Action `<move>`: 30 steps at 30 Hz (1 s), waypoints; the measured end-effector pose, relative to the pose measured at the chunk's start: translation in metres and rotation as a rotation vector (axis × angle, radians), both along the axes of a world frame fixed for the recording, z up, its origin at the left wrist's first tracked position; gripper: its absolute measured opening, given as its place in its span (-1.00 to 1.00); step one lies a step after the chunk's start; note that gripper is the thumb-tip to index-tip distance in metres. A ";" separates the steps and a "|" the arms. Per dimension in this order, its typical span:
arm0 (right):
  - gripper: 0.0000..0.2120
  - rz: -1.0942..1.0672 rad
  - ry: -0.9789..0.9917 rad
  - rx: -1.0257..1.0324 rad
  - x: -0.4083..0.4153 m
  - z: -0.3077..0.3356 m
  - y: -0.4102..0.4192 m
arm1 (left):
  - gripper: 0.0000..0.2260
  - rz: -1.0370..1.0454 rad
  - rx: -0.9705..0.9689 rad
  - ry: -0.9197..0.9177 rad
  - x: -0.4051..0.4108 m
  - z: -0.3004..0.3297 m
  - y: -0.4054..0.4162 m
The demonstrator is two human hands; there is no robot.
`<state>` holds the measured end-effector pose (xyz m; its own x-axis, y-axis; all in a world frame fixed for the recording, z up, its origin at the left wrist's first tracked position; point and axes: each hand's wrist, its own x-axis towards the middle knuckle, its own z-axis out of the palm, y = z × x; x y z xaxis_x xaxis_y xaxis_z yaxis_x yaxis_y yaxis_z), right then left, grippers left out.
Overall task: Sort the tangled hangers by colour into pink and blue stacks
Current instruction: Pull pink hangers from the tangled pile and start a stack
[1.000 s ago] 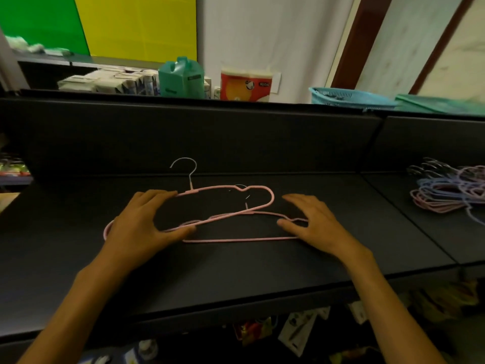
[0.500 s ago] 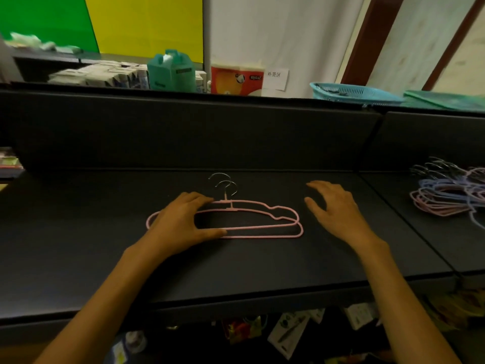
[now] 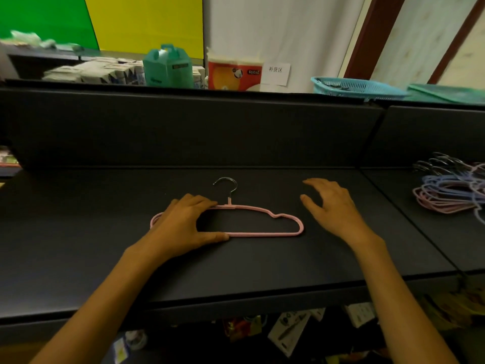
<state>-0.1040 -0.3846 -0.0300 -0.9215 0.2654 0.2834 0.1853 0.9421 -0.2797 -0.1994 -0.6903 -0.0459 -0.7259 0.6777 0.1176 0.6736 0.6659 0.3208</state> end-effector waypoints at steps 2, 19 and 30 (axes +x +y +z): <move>-0.56 0.002 0.000 0.001 -0.001 -0.001 0.000 | -0.26 0.004 0.014 0.000 0.002 0.001 -0.001; -0.56 0.017 0.004 0.013 0.000 0.002 -0.016 | -0.23 -0.008 -0.013 -0.048 -0.003 0.001 -0.003; -0.57 -0.004 0.015 0.012 0.010 -0.001 -0.022 | -0.20 -0.025 -0.010 0.000 -0.002 -0.001 0.000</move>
